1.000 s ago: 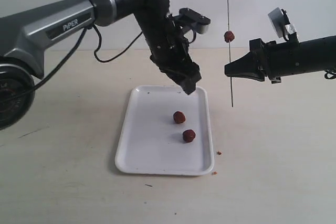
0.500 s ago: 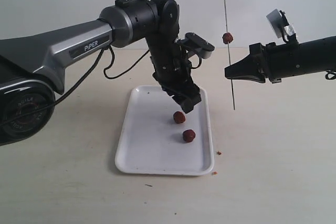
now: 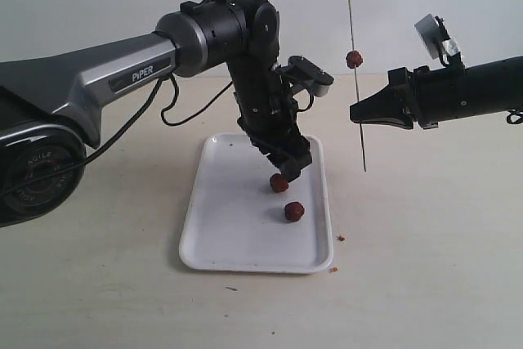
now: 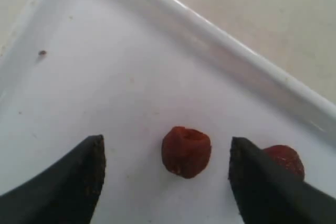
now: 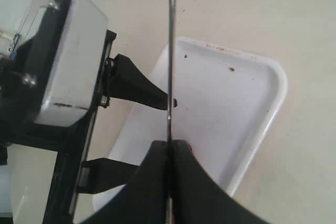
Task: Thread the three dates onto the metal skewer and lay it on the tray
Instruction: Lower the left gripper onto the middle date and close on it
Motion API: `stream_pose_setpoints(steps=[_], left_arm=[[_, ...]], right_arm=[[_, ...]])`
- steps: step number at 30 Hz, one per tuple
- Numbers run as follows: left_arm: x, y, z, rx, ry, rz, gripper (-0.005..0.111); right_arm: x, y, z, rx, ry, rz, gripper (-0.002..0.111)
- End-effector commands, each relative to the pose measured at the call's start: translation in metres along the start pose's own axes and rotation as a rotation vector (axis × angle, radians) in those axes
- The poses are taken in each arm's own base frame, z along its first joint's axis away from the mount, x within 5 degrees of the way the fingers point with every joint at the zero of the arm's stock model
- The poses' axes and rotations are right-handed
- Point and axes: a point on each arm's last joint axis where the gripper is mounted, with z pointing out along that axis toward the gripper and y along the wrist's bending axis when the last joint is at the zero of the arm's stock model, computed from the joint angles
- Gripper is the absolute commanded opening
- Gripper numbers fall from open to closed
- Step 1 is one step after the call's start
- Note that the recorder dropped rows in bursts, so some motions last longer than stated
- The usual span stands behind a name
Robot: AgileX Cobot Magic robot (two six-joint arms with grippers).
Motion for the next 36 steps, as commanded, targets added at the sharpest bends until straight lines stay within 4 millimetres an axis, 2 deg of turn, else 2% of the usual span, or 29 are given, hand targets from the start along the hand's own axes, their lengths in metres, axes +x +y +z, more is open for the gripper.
stream_pose_setpoints(steps=[1, 20, 30, 36], left_arm=[[0.003, -0.004, 0.005, 0.014, 0.023, 0.015, 0.066], [0.008, -0.007, 0.013, 0.042, 0.047, 0.019, 0.066], [0.013, -0.006, 0.036, 0.061, 0.064, 0.006, 0.066], [0.01, -0.004, 0.039, 0.042, 0.03, 0.001, 0.066]], right_arm=[[-0.002, 0.001, -0.002, -0.004, -0.006, -0.016, 0.0], [-0.002, 0.001, -0.002, -0.004, -0.006, -0.016, 0.0], [-0.002, 0.001, -0.002, -0.004, -0.006, -0.016, 0.0], [-0.002, 0.002, -0.001, -0.006, -0.005, -0.022, 0.0]])
